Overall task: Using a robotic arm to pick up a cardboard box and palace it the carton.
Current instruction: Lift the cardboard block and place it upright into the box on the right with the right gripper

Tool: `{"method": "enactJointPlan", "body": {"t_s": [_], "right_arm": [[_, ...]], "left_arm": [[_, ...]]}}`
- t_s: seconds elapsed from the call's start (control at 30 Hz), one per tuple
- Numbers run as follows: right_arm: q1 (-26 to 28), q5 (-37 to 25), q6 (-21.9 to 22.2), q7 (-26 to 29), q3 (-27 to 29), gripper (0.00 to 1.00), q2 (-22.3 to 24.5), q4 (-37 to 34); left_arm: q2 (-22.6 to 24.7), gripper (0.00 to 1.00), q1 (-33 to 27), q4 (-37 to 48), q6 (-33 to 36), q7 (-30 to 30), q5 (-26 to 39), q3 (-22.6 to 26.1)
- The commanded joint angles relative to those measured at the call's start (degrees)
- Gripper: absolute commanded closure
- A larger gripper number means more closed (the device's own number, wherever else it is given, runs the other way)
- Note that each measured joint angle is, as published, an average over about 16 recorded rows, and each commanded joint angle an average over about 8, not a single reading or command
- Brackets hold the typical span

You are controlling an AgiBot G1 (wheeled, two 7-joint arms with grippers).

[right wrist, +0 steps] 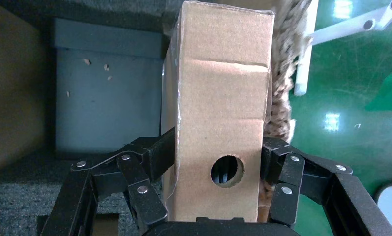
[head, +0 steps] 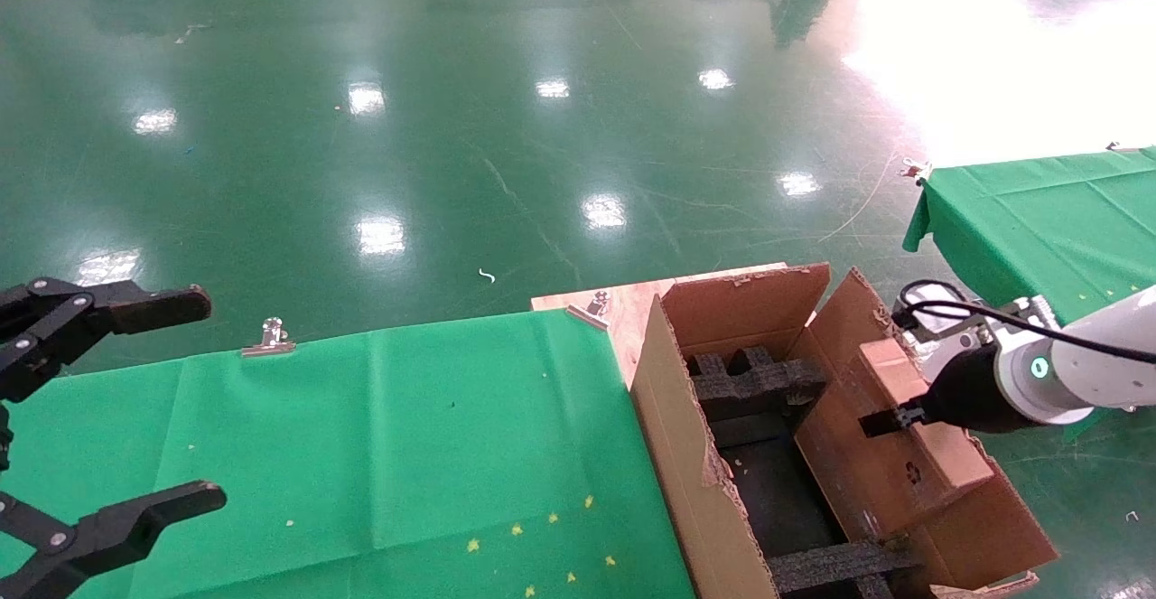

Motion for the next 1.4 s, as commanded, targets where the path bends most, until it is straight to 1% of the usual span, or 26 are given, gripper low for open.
{"method": "enactJointPlan", "body": {"t_s": [0.03, 0.3, 0.57, 0.9, 1.37, 1.4], "right_arm": [[-0.43, 0.24, 0.15, 0.18, -0.13, 1.00, -0.22, -0.31], [-3.79, 1.05, 2.49, 0.78, -1.00, 1.00, -2.31, -3.78], [-6.92, 3.10, 4.61, -0.17, -1.39, 1.00, -4.84, -7.88], [-10.55, 5.67, 6.30, -2.68, -1.82, 1.00, -7.71, -12.93], [-13.82, 9.82, 7.08, -7.88, -1.41, 1.00, -11.45, -19.80], [-13.96, 10.08, 7.11, -8.35, -1.35, 0.95, -11.66, -20.16]], "left_arm": [[0.00, 0.00, 0.00, 0.00, 0.00, 0.00, 0.00, 0.00], [0.00, 0.00, 0.00, 0.00, 0.00, 0.00, 0.00, 0.00], [0.00, 0.00, 0.00, 0.00, 0.00, 0.00, 0.00, 0.01], [0.00, 0.00, 0.00, 0.00, 0.00, 0.01, -0.01, 0.01], [0.00, 0.00, 0.00, 0.00, 0.00, 0.01, -0.01, 0.01], [-0.01, 0.00, 0.00, 0.01, -0.01, 0.01, -0.01, 0.01]]}}
